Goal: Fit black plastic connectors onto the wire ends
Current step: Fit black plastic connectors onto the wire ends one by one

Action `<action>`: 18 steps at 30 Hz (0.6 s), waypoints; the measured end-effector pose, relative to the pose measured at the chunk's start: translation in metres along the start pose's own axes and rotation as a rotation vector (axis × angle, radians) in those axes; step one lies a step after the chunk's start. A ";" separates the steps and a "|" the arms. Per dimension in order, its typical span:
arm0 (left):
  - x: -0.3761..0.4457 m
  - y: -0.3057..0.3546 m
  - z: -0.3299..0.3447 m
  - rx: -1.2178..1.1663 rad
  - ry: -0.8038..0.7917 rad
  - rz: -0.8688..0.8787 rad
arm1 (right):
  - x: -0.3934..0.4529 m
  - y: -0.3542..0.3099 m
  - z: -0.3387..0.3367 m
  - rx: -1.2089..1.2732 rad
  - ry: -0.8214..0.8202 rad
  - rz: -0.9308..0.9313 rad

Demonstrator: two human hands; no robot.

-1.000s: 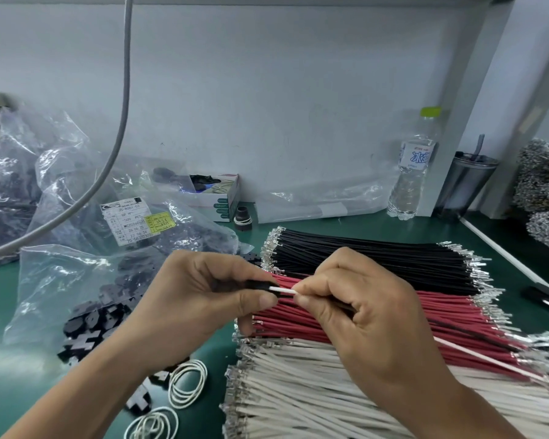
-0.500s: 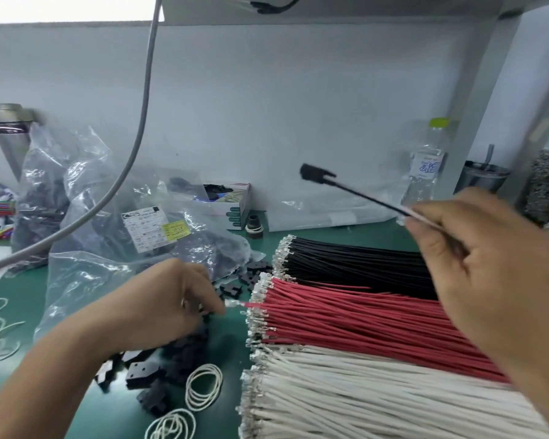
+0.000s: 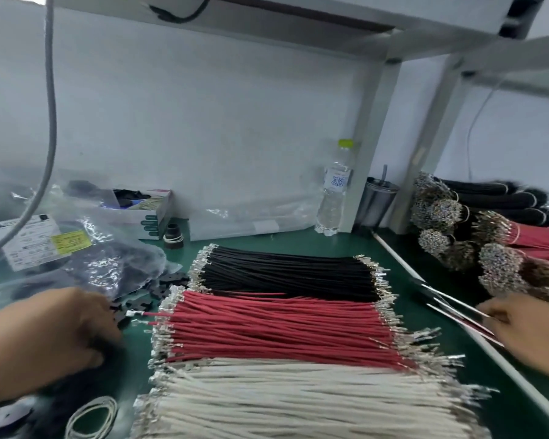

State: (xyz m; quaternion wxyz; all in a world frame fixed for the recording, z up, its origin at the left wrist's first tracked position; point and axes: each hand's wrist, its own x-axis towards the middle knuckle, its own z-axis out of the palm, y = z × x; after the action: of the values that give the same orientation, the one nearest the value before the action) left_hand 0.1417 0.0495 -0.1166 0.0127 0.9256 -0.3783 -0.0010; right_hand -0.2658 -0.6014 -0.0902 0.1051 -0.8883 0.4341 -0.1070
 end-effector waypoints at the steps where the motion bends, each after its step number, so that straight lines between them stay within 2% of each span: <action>1: 0.000 -0.002 0.002 -0.054 -0.036 0.011 | -0.002 -0.003 -0.003 0.015 0.027 -0.012; 4: -0.011 0.012 -0.016 -0.146 -0.019 0.012 | -0.022 -0.042 -0.010 -0.049 0.203 -0.064; 7: -0.024 0.036 -0.036 -0.161 0.092 -0.011 | -0.051 -0.123 -0.029 -0.093 0.405 -0.274; 9: -0.032 0.051 -0.052 -0.167 0.225 0.002 | -0.068 -0.185 -0.035 -0.040 0.448 -0.464; 11: -0.037 0.065 -0.067 -0.199 0.336 -0.010 | -0.079 -0.250 -0.035 0.114 0.348 -0.618; 13: -0.041 0.078 -0.075 -0.256 0.391 -0.009 | -0.085 -0.308 -0.024 0.211 0.180 -0.712; 16: -0.050 0.096 -0.083 -0.248 0.426 -0.027 | -0.087 -0.371 0.004 0.213 0.037 -0.787; 18: -0.052 0.103 -0.086 -0.200 0.418 -0.041 | -0.085 -0.390 0.024 0.181 -0.019 -0.794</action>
State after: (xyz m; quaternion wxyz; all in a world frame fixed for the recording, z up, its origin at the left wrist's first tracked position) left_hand 0.0339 0.0142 -0.0285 0.1824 0.9073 -0.3465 0.1533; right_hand -0.0179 -0.2968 -0.0120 0.1374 -0.9750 0.0450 -0.1688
